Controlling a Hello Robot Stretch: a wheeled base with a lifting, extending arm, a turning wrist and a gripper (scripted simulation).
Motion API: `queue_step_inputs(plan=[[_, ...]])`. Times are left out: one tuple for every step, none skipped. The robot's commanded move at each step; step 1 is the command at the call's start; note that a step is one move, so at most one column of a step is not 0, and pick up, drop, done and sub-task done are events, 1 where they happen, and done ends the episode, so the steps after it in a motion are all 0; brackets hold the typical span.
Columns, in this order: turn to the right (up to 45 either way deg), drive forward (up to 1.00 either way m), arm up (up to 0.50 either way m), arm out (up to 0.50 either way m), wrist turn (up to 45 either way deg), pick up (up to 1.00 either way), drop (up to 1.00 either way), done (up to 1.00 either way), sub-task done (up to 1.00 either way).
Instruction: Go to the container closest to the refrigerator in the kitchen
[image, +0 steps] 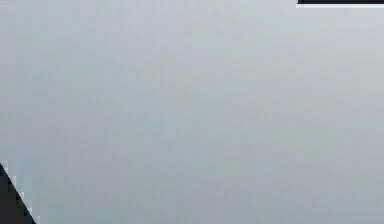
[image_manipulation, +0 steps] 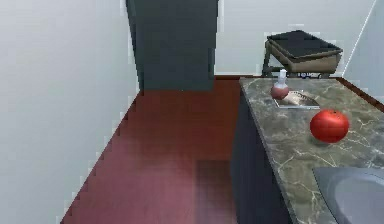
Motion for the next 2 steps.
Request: queue_step_inputs(plan=[[0.0,0.15,0.0,0.0,0.0,0.0,0.0,0.0,0.0],[-45.0,0.0,0.0,0.0,0.0,0.0,0.0,0.0,0.0]])
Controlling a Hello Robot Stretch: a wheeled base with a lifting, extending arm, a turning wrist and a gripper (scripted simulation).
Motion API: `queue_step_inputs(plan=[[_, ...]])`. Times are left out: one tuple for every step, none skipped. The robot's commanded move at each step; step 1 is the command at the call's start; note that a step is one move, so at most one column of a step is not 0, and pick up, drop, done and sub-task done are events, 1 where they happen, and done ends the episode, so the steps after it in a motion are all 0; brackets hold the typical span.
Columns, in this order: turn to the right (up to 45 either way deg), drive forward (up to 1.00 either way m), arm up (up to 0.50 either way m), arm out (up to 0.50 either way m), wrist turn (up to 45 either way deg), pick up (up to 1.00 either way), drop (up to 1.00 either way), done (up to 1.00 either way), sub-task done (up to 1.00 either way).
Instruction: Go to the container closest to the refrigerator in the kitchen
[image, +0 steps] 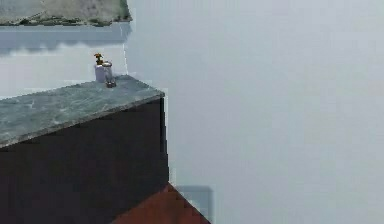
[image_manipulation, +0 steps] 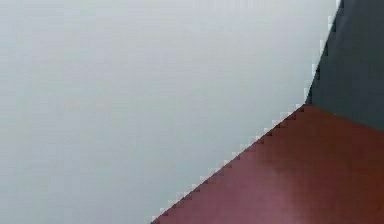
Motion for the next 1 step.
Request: queue_step_inputs(plan=[[-39.0,0.0,0.0,0.0,0.0,0.0,0.0,0.0,0.0]])
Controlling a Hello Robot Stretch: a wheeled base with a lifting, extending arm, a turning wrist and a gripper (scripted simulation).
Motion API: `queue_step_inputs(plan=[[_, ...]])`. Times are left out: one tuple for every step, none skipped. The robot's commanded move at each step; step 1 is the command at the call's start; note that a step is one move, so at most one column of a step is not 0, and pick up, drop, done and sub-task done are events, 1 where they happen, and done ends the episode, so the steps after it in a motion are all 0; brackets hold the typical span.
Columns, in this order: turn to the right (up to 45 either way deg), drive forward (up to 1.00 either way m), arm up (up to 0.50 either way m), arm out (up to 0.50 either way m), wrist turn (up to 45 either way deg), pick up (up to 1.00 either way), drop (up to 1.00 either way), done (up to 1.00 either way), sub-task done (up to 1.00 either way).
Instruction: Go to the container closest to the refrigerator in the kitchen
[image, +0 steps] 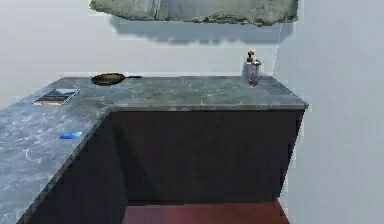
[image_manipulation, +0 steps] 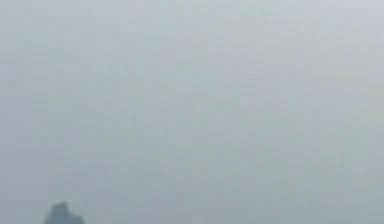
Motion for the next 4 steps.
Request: queue_step_inputs(plan=[[0.0,0.65,0.0,0.0,0.0,0.0,0.0,0.0,0.0],[45.0,0.0,0.0,0.0,0.0,0.0,0.0,0.0,0.0],[45.0,0.0,0.0,0.0,0.0,0.0,0.0,0.0,0.0],[45.0,0.0,0.0,0.0,0.0,0.0,0.0,0.0,0.0]])
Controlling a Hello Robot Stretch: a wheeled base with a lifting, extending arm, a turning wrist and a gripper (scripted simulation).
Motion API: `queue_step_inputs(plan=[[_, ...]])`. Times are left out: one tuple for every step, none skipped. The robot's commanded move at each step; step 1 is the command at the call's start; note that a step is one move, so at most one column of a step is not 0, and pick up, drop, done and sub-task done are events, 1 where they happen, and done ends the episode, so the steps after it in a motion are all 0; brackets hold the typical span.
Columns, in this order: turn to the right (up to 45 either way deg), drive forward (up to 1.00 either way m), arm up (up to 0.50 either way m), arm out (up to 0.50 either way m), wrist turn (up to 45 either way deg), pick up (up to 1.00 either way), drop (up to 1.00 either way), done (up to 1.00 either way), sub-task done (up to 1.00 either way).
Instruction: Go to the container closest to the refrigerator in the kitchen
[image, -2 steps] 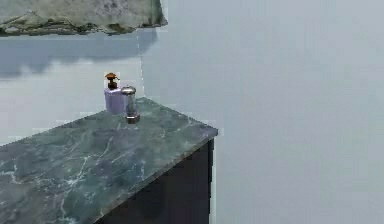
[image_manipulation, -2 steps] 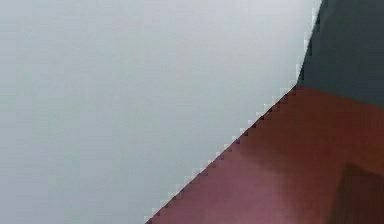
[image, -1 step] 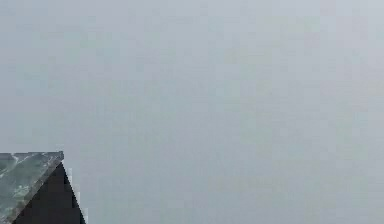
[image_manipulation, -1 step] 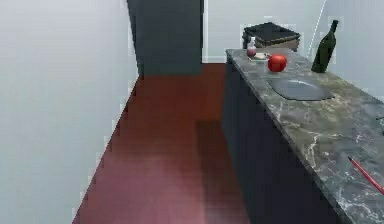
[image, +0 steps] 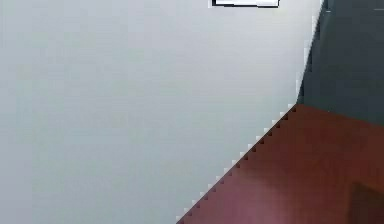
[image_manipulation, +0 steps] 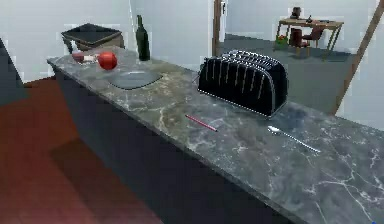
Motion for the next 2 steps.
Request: queue_step_inputs(plan=[[36.0,0.0,0.0,0.0,0.0,0.0,0.0,0.0,0.0],[0.0,1.0,0.0,0.0,0.0,0.0,0.0,0.0,0.0]])
